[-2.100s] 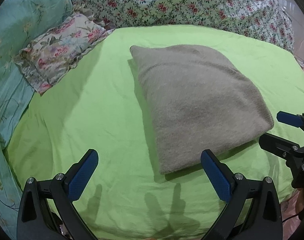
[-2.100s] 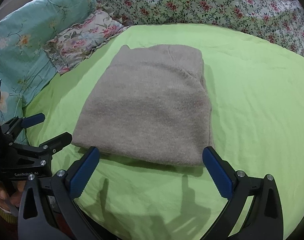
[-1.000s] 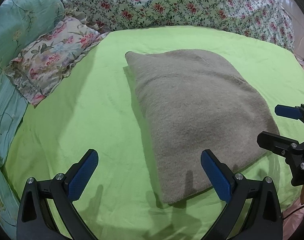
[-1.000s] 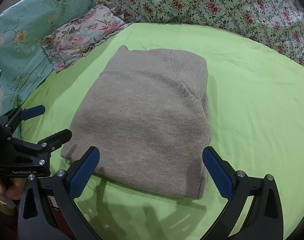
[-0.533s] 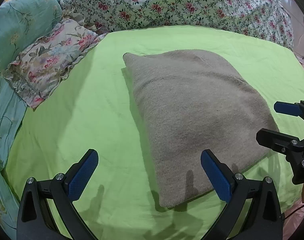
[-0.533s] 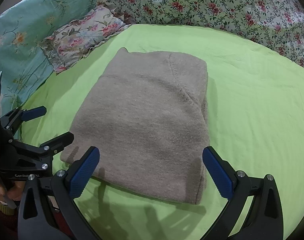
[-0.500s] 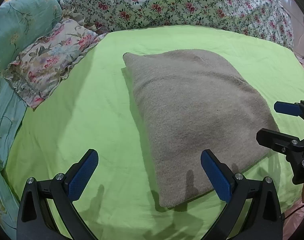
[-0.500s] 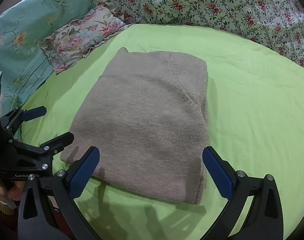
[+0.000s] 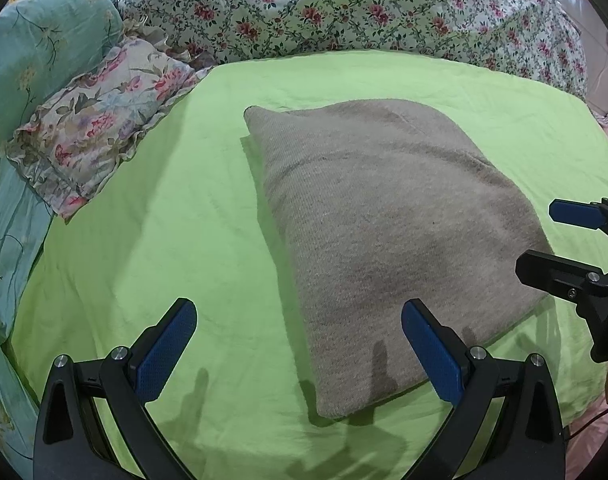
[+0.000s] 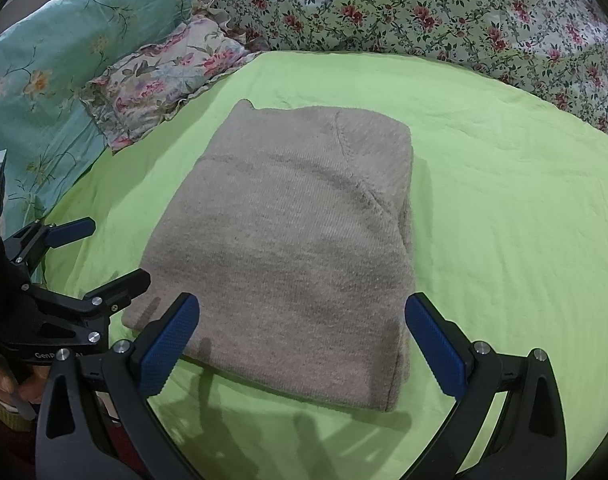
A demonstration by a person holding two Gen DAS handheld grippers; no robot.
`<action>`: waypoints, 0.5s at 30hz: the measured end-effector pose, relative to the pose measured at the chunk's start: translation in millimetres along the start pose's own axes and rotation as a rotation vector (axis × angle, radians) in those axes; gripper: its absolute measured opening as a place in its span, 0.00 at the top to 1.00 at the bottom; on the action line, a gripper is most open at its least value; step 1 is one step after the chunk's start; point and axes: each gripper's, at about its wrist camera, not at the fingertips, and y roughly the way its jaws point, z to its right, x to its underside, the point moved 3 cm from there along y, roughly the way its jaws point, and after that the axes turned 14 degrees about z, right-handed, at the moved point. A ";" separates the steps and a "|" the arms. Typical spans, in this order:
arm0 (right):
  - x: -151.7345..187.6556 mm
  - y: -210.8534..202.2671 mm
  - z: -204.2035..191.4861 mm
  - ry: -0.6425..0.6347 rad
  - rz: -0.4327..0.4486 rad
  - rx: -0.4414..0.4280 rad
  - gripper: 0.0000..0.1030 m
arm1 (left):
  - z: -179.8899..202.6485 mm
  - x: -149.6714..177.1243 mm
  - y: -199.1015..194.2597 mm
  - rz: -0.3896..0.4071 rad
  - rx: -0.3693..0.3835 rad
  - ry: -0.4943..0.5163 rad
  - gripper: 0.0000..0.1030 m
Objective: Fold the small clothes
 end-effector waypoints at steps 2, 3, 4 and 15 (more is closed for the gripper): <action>-0.1 0.0 0.5 0.000 0.001 -0.004 0.01 | 0.4 -1.2 -0.4 0.001 -0.001 0.001 0.01; 0.1 -0.3 0.1 0.001 0.001 -0.004 0.01 | 0.2 -1.4 -0.2 0.001 -0.001 0.002 0.01; 0.1 -0.3 0.1 0.001 0.000 -0.005 0.01 | 0.6 -1.0 -0.4 0.000 -0.001 0.001 0.01; -3.9 -0.1 1.4 -0.005 0.002 -0.008 0.01 | 2.6 -5.7 -2.9 0.005 0.003 0.005 0.01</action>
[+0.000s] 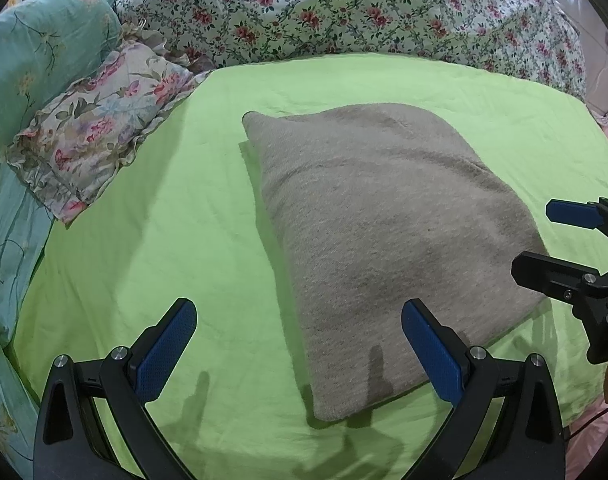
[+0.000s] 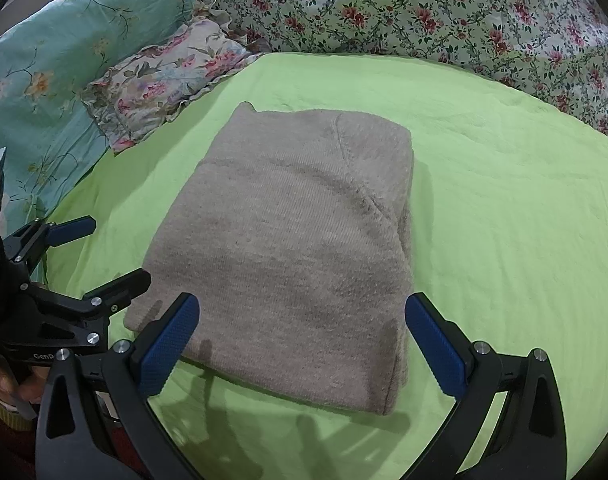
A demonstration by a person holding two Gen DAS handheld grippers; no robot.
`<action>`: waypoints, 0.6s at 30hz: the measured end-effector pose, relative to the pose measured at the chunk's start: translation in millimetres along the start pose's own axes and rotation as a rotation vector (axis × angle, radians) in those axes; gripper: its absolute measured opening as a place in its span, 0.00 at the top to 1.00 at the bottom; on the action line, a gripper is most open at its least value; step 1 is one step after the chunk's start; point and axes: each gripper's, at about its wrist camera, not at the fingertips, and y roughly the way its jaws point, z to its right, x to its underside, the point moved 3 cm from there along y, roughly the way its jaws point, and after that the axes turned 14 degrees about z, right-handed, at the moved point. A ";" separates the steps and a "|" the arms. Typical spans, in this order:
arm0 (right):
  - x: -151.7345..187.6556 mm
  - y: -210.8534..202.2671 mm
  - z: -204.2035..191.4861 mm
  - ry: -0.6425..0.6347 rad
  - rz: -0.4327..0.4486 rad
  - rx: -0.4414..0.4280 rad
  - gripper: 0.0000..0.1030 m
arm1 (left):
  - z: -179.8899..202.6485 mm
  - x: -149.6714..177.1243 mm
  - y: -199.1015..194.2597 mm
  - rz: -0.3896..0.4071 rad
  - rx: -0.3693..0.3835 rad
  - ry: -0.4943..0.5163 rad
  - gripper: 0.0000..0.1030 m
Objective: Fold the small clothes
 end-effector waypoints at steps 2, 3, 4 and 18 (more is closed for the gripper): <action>-0.5 -0.3 -0.1 -0.001 0.001 0.001 0.01 | 0.7 0.3 -0.2 -0.001 -0.001 0.000 0.01; -1.4 -0.2 0.7 -0.001 0.001 0.000 0.01 | 0.6 -0.1 0.0 -0.001 -0.001 0.001 0.01; -1.8 -0.2 0.4 -0.001 0.001 0.002 0.01 | 0.9 0.0 0.6 -0.002 0.000 0.001 0.01; -9.2 5.8 7.4 -0.003 -0.001 -0.003 0.01 | 0.3 -3.7 10.5 -0.014 -0.002 0.002 0.01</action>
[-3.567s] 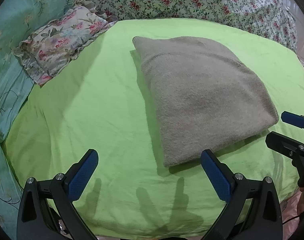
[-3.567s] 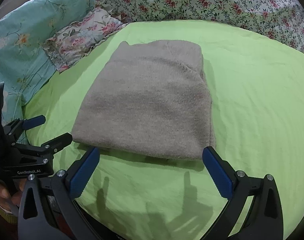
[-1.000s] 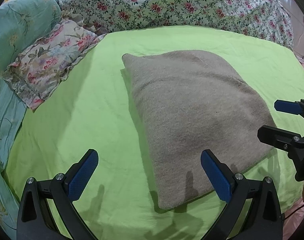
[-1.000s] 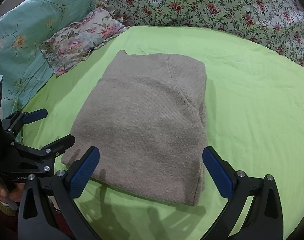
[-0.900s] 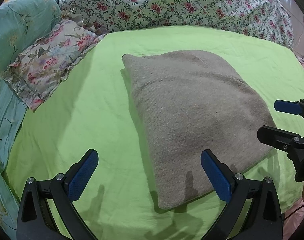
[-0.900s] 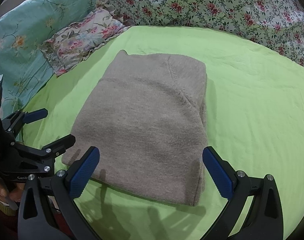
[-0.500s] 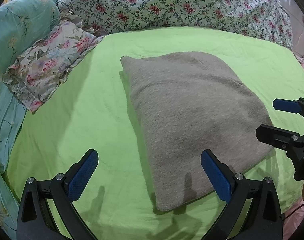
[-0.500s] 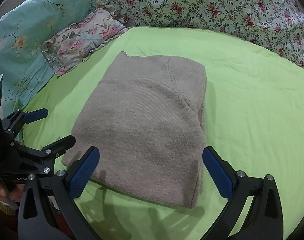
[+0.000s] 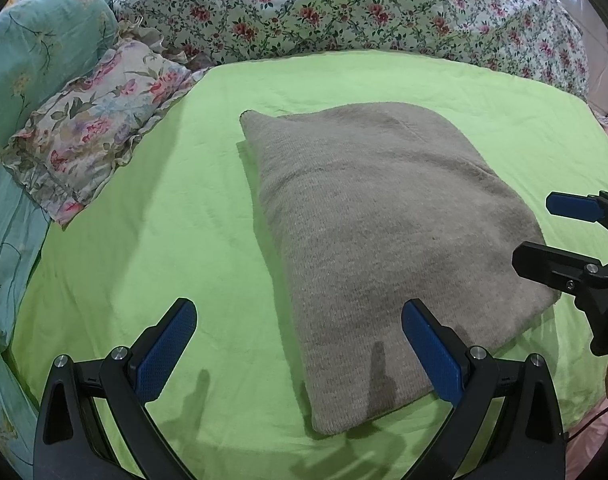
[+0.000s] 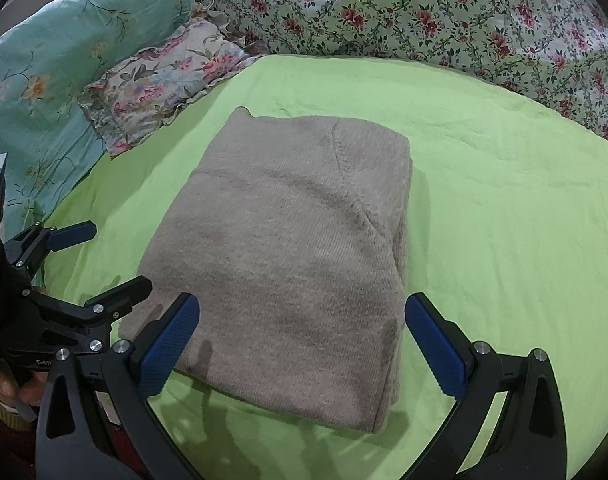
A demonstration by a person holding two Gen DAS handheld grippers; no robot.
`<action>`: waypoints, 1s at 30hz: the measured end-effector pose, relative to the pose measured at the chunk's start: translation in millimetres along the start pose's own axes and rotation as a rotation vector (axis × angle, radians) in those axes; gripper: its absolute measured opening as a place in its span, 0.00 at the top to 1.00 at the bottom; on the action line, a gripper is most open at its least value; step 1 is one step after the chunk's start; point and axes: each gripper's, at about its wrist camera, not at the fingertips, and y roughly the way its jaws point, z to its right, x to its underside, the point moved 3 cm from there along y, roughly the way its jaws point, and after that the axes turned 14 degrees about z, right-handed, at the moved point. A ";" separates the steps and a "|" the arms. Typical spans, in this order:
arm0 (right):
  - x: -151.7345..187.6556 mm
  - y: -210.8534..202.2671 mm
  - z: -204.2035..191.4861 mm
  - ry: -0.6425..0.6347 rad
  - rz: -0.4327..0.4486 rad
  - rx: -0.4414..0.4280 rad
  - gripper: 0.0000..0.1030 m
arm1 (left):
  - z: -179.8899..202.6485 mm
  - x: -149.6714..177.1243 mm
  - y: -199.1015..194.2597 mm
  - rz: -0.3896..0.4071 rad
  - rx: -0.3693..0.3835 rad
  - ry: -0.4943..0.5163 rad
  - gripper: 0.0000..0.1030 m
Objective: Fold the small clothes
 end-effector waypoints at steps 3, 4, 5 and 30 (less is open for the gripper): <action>0.9 0.2 -2.4 0.003 0.000 0.004 0.01 | 1.2 -1.7 3.5 -0.002 0.003 0.008 0.01; 0.1 1.4 -1.6 0.004 -0.001 0.004 0.01 | 1.4 -2.6 5.4 -0.003 -0.001 0.012 0.01; -1.5 3.0 0.1 0.005 -0.001 0.004 0.01 | 1.0 -3.3 6.4 -0.003 -0.004 0.014 0.01; -10.0 10.4 11.9 0.024 0.004 -0.004 0.01 | -3.0 -13.2 11.3 0.014 -0.013 0.012 0.01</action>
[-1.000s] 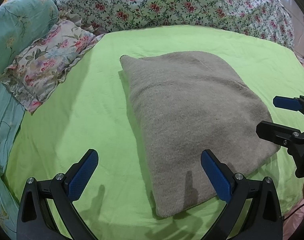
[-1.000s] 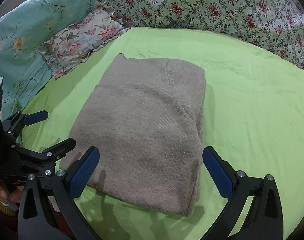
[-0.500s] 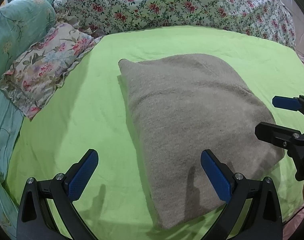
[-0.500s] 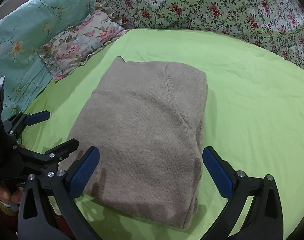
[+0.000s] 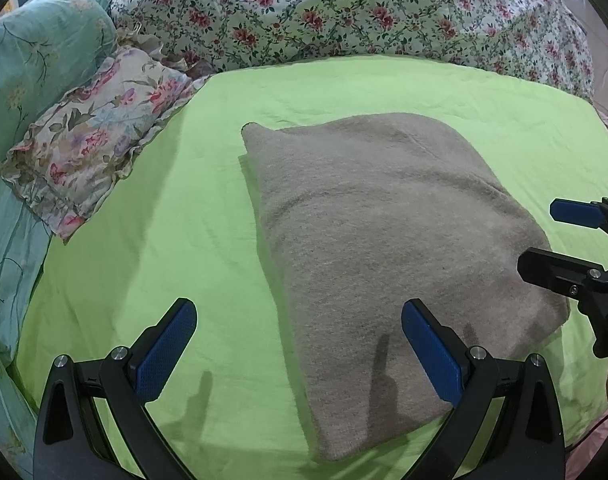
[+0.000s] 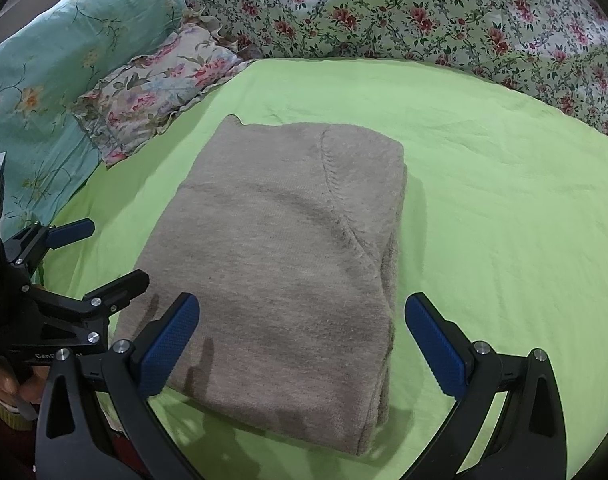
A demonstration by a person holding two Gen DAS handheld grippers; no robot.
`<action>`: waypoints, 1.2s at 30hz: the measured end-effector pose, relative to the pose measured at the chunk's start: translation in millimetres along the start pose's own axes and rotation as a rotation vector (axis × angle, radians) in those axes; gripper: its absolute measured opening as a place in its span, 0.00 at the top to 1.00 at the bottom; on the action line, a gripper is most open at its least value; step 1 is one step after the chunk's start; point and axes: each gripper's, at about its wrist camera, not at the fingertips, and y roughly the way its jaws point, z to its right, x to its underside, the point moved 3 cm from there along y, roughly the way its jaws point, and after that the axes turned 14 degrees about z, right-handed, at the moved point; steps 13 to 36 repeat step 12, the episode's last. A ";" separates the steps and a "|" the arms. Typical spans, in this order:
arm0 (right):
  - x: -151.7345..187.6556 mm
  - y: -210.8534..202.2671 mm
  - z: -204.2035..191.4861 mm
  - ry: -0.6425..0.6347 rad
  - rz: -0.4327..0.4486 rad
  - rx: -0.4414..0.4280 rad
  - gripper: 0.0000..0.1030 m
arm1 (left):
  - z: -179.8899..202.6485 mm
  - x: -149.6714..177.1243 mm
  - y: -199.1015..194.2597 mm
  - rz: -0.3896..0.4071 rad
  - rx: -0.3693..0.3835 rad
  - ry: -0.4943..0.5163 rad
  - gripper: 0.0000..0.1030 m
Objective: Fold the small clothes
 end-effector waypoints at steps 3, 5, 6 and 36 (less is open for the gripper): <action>0.9 -0.5 1.4 0.006 0.000 0.001 0.01 | 0.4 0.0 -0.4 0.002 0.005 -0.002 0.01; 0.7 -0.8 2.2 0.015 0.006 0.005 0.01 | 1.3 0.4 -0.9 0.006 0.012 -0.003 0.01; 0.4 -0.3 3.8 0.026 0.009 0.009 0.01 | 1.4 0.6 -1.0 0.007 0.014 -0.004 0.01; 0.2 4.4 9.1 0.073 0.003 0.030 0.00 | -0.9 0.6 -6.3 0.021 0.012 -0.014 0.01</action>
